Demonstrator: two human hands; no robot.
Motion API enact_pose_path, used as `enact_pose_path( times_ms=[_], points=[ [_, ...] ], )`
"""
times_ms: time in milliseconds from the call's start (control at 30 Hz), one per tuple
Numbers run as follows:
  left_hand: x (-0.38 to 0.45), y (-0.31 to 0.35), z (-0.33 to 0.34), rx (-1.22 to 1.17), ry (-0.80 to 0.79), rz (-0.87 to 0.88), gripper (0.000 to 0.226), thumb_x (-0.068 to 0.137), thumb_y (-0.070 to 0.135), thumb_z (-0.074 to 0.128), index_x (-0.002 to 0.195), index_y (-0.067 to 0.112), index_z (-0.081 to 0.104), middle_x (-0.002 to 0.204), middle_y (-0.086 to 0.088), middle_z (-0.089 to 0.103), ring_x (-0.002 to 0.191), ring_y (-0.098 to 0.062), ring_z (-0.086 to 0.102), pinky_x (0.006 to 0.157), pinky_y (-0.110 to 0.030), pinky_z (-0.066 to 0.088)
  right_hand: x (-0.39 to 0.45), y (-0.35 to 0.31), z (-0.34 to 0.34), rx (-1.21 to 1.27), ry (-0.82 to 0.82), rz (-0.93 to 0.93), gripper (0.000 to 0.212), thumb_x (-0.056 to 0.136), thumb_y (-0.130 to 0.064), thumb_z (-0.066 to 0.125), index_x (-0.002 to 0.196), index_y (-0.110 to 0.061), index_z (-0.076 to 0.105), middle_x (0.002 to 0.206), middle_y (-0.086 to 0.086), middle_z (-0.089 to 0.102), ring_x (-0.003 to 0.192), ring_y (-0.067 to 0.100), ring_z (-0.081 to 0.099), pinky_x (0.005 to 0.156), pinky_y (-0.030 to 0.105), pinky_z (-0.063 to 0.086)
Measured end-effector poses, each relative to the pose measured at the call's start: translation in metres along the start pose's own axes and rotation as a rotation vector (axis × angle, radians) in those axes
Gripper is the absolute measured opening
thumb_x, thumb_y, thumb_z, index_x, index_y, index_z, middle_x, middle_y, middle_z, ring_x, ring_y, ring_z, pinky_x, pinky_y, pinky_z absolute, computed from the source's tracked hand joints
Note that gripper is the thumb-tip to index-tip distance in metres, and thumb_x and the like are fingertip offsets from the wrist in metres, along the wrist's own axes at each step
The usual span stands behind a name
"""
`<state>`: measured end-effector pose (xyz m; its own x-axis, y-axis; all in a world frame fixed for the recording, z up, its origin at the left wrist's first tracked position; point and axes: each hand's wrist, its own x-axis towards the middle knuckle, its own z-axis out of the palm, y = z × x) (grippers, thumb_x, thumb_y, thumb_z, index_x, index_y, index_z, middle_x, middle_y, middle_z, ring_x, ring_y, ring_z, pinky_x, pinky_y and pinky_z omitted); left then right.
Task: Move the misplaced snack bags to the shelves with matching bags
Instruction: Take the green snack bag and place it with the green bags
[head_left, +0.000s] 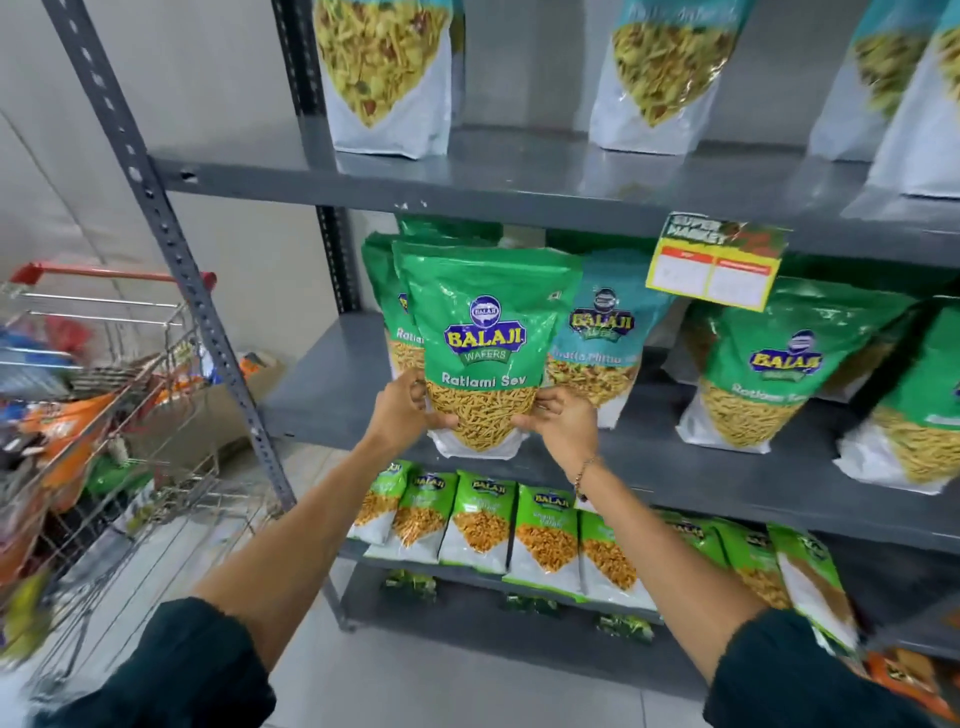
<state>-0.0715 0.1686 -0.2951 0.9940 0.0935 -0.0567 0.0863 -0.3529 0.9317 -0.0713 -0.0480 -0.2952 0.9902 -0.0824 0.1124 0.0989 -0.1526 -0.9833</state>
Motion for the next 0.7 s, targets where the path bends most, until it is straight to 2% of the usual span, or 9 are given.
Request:
enact_pose_path(
  times_ms=[67, 133, 200, 233, 267, 333, 433, 600, 700],
  points=[
    [0.011, 0.0, -0.002, 0.002, 0.008, -0.042, 0.092, 0.036, 0.034, 0.086, 0.118, 0.012, 0.051, 0.111, -0.016, 0.068, 0.106, -0.031, 0.063, 0.096, -0.047, 0.051, 0.013, 0.008, 0.01, -0.013, -0.001, 0.007, 0.033, 0.059, 0.005, 0.079, 0.08, -0.007, 0.057, 0.073, 0.0, 0.063, 0.065, 0.004, 0.06, 0.055, 0.007, 0.05],
    [0.025, -0.003, -0.003, -0.018, 0.0, -0.06, 0.099, 0.038, 0.03, 0.086, 0.126, 0.009, 0.047, 0.123, -0.031, 0.056, 0.117, -0.041, 0.055, 0.099, -0.049, 0.049, 0.025, 0.016, 0.018, -0.033, -0.01, 0.012, 0.032, 0.058, 0.006, 0.079, 0.075, -0.01, 0.057, 0.069, -0.003, 0.062, 0.058, -0.003, 0.061, 0.056, 0.012, 0.052],
    [0.033, -0.003, -0.005, -0.023, -0.001, -0.076, 0.093, 0.048, 0.021, 0.087, 0.13, 0.008, 0.046, 0.128, -0.041, 0.036, 0.121, -0.051, 0.044, 0.101, -0.052, 0.047, 0.035, 0.023, 0.024, -0.046, -0.01, 0.003, 0.035, 0.057, 0.004, 0.08, 0.07, -0.018, 0.055, 0.072, 0.003, 0.066, 0.062, 0.005, 0.064, 0.062, 0.023, 0.056],
    [0.039, -0.006, -0.005, -0.015, -0.006, -0.08, 0.084, 0.055, 0.014, 0.086, 0.129, 0.007, 0.046, 0.128, -0.042, 0.035, 0.121, -0.052, 0.043, 0.101, -0.052, 0.046, 0.039, 0.026, 0.026, -0.044, -0.014, 0.003, 0.037, 0.057, 0.004, 0.08, 0.07, -0.02, 0.054, 0.076, 0.009, 0.067, 0.066, 0.013, 0.065, 0.066, 0.028, 0.057],
    [0.042, -0.008, -0.006, -0.005, -0.002, -0.076, 0.079, 0.059, 0.009, 0.084, 0.128, 0.006, 0.047, 0.129, -0.04, 0.042, 0.121, -0.051, 0.046, 0.101, -0.05, 0.046, 0.042, 0.028, 0.028, -0.044, -0.019, 0.009, 0.037, 0.057, 0.003, 0.08, 0.07, -0.02, 0.054, 0.078, 0.012, 0.068, 0.07, 0.019, 0.065, 0.067, 0.03, 0.057],
    [0.051, -0.015, -0.005, 0.002, -0.008, -0.069, 0.088, 0.054, 0.012, 0.087, 0.13, 0.01, 0.044, 0.132, -0.023, 0.055, 0.123, -0.039, 0.051, 0.104, -0.049, 0.044, 0.048, 0.031, 0.032, -0.048, -0.039, 0.027, 0.036, 0.058, 0.003, 0.08, 0.07, -0.018, 0.053, 0.077, 0.01, 0.067, 0.074, 0.021, 0.063, 0.065, 0.022, 0.055],
    [0.061, -0.024, -0.003, 0.007, -0.046, -0.053, 0.088, 0.058, 0.006, 0.084, 0.133, 0.016, 0.039, 0.136, -0.008, 0.055, 0.129, -0.025, 0.048, 0.109, -0.049, 0.039, 0.055, 0.035, 0.036, -0.066, -0.061, 0.052, 0.033, 0.06, 0.004, 0.078, 0.081, -0.005, 0.055, 0.089, 0.018, 0.069, 0.078, 0.02, 0.062, 0.058, 0.011, 0.052],
    [0.063, -0.035, -0.001, 0.02, -0.076, -0.036, 0.088, 0.067, 0.007, 0.079, 0.141, 0.016, 0.031, 0.145, -0.003, 0.045, 0.137, -0.021, 0.036, 0.115, -0.047, 0.03, 0.057, 0.042, 0.035, -0.08, -0.086, 0.029, 0.036, 0.063, 0.003, 0.077, 0.092, 0.004, 0.056, 0.098, 0.021, 0.067, 0.074, 0.01, 0.061, 0.059, 0.005, 0.048],
    [0.051, -0.034, 0.008, 0.091, 0.167, -0.07, 0.083, 0.063, 0.032, 0.084, 0.132, 0.011, 0.041, 0.131, 0.001, 0.049, 0.123, -0.019, 0.046, 0.104, -0.043, 0.041, 0.054, 0.046, 0.029, -0.085, -0.142, 0.003, 0.035, 0.067, 0.0, 0.075, 0.097, 0.001, 0.058, 0.102, 0.017, 0.067, 0.084, 0.014, 0.063, 0.07, 0.006, 0.05]
  ],
)
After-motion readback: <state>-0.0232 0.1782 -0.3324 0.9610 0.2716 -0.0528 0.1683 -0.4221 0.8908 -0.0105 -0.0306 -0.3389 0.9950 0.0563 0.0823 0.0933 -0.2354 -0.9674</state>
